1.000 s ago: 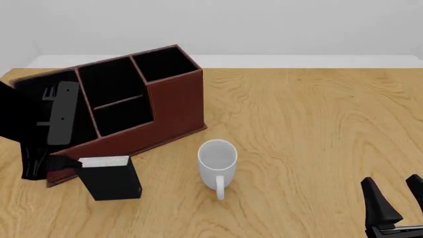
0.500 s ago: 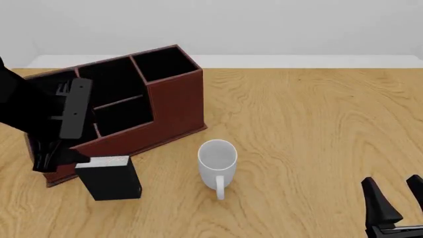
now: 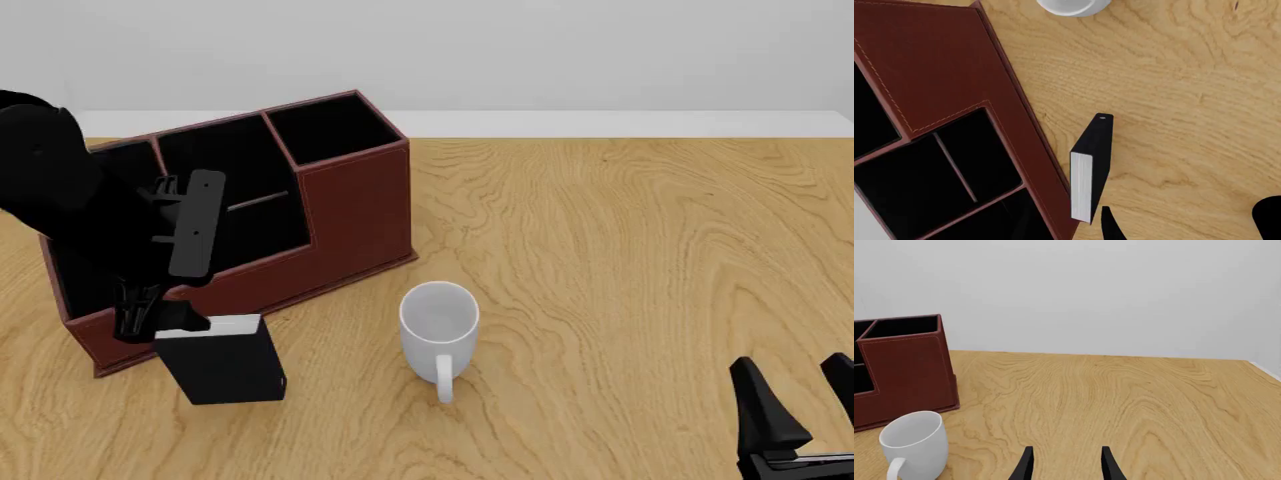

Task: Pick up the book and place it in the front compartment of the caddy.

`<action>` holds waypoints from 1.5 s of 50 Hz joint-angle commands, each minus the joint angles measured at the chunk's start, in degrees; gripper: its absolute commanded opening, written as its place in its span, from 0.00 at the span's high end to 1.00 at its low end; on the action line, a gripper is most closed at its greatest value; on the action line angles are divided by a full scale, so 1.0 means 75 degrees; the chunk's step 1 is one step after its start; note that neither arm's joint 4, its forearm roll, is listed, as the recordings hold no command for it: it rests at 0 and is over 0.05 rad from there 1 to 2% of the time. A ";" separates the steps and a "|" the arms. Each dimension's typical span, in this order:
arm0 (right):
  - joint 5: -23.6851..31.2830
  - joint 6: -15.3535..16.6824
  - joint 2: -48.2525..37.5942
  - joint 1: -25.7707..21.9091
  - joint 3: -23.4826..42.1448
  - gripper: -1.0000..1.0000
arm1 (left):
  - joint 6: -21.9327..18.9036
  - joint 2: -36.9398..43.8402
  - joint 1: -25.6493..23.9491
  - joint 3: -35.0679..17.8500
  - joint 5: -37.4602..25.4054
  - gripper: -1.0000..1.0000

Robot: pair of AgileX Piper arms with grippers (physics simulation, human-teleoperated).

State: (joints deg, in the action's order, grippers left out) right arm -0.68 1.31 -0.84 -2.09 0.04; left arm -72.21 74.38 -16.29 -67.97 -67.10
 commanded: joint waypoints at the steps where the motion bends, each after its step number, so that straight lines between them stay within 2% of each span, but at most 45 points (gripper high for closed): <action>1: -0.0044 0.0022 -0.0081 0.0013 -0.0003 0.00 | 0.0155 0.0247 -0.0110 0.0462 0.0462 0.00; 16: -0.0065 0.0044 -0.0158 0.0027 0.0002 0.00 | 0.0720 0.0574 -0.0442 0.1016 0.1018 0.00; 18: -0.0076 0.0043 -0.0168 0.0030 0.0002 0.00 | 0.0562 0.0586 -0.0293 0.1221 0.1073 0.00; 20: -0.0093 0.0041 -0.0196 0.0033 0.0001 0.00 | 0.0726 0.0625 -0.0373 0.1257 0.1150 0.00; 27: -0.0149 0.0057 -0.0261 0.0017 0.0001 0.00 | 0.0547 0.0722 -0.0104 0.1410 0.1323 0.00; 30: -0.0012 0.0056 -0.0138 0.0006 0.0001 0.00 | 0.0340 0.0761 0.0137 0.1554 0.1465 0.00; 33: 0.0072 0.0062 -0.0058 -0.0002 0.0001 0.00 | 0.0390 0.0764 0.0130 0.1640 0.1523 0.00; 35: 0.0106 0.0064 -0.0030 -0.0002 0.0001 0.00 | 0.0518 0.0765 0.0059 0.1668 0.1495 0.00; 40: 0.0153 0.0071 0.0001 -0.0001 0.0000 0.00 | 0.0308 0.0844 0.0336 0.1727 0.1624 0.00; 57: 0.0162 0.0098 -0.0034 0.0012 -0.0001 0.00 | 0.0132 0.1114 0.0818 0.1884 0.1912 0.00; 62: 0.0096 0.0104 -0.0116 0.0009 -0.0002 0.00 | 0.0259 0.1116 0.0794 0.1790 0.1811 0.00; 63: 0.0084 0.0107 -0.0130 0.0009 -0.0002 0.00 | 0.0246 0.1112 0.0805 0.1775 0.1789 1.00; 75: 0.0116 0.0103 -0.0106 0.0002 -0.0002 0.00 | 0.0572 0.0938 0.0548 0.1551 0.1322 1.00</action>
State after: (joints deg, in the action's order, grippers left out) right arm 0.18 2.07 -1.57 -2.05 0.02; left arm -68.76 81.71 -11.84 -54.95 -55.96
